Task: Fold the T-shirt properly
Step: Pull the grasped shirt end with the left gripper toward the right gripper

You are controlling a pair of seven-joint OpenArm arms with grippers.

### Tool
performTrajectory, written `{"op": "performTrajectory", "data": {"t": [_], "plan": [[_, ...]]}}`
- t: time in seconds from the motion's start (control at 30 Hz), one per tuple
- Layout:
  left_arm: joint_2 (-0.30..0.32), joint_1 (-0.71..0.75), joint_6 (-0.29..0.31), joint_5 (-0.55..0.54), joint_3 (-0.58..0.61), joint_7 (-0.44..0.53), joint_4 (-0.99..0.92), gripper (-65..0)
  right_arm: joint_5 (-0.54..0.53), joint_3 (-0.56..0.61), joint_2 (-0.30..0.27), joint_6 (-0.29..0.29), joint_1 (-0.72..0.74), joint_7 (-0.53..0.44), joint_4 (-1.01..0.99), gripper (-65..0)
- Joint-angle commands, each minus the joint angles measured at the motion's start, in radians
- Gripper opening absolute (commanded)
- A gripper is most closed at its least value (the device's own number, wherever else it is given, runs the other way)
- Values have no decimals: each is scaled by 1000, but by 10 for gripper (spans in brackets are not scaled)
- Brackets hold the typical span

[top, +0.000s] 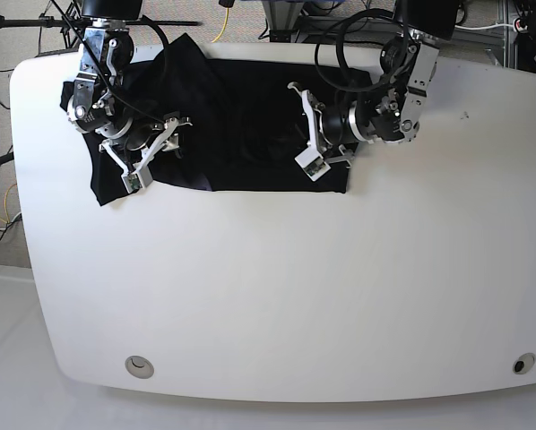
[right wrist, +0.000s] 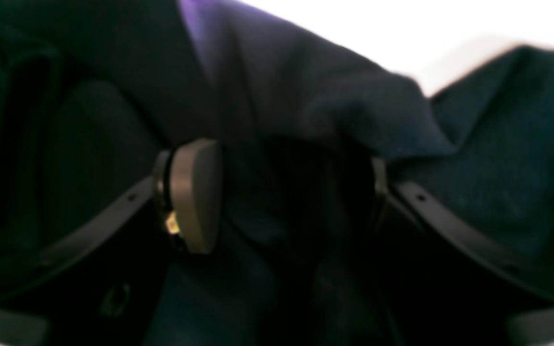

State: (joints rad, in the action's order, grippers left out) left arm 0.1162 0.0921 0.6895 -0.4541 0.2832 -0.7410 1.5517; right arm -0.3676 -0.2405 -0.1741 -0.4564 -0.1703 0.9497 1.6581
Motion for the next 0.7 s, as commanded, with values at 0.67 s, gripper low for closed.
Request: {"op": "performTrajectory", "data": {"t": [0.67], "plan": [[0,-21,9,-22,15,-59,223,-650,20,2,-2,1,-10,56,-9,-288]]}}
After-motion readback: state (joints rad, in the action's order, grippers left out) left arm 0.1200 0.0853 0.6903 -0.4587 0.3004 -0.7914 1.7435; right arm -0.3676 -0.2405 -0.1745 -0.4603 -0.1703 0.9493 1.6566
